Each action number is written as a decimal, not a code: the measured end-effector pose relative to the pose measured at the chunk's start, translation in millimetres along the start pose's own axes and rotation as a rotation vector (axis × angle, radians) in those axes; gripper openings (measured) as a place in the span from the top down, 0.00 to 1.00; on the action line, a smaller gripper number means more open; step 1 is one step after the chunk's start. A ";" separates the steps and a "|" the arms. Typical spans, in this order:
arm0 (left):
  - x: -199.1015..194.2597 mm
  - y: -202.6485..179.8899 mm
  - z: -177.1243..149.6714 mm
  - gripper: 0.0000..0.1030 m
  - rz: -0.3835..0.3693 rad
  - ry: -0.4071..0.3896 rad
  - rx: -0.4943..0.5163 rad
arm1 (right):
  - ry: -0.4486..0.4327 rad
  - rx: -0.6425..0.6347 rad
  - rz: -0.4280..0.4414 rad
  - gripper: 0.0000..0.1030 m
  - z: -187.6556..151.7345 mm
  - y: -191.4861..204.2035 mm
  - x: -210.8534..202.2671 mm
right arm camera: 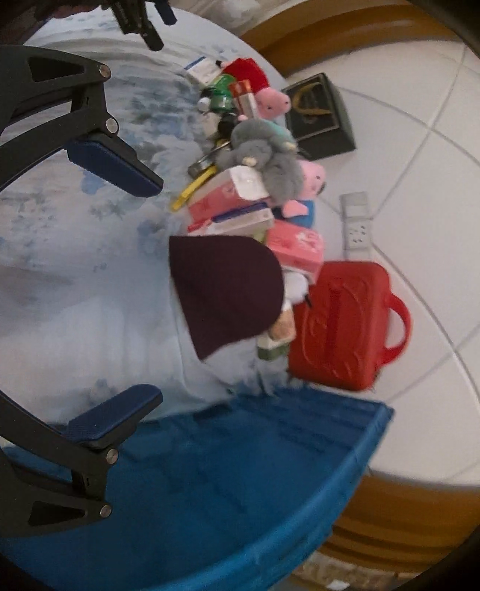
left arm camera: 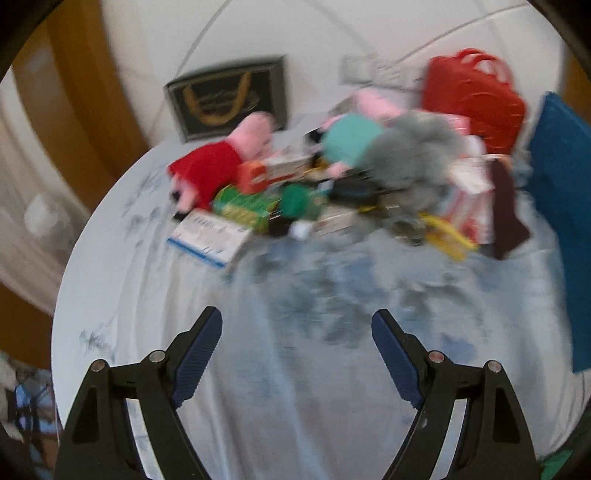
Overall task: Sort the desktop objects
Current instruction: 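Move both tools back toward the pile on the table, then grasp the white-blue paracetamol box with the left tool while the right grasps a plastic-wrapped pack, then carry the paracetamol box and wrapped pack over the blue crate with both tools, then open both tools to drop the box and pack into the crate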
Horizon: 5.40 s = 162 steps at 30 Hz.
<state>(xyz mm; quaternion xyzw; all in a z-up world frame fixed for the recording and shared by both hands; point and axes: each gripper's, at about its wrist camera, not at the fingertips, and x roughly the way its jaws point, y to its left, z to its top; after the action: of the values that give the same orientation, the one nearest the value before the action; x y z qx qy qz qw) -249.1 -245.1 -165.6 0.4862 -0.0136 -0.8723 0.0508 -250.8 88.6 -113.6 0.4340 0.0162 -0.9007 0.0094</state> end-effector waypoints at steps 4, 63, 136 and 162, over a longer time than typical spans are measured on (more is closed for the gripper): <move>37.7 36.9 1.5 0.19 0.037 0.071 -0.102 | 0.055 -0.044 0.048 0.00 8.4 20.7 38.6; 124.7 91.2 -7.0 0.26 0.062 0.173 -0.257 | 0.170 -0.153 0.220 0.46 65.1 115.8 180.3; -269.6 -591.0 -49.6 0.26 -0.259 -0.489 0.452 | -0.482 0.074 -0.203 0.48 -80.9 -424.6 -196.5; -264.7 -596.1 -47.1 0.02 -0.238 -0.423 0.455 | -0.445 -0.025 -0.381 0.00 -71.0 -424.5 -200.7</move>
<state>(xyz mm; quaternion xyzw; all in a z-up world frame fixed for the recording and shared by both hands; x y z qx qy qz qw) -115.8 375.9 -9.9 0.2913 -0.1614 -0.9283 -0.1655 -83.4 516.0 8.2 0.2149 0.1062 -0.9590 -0.1514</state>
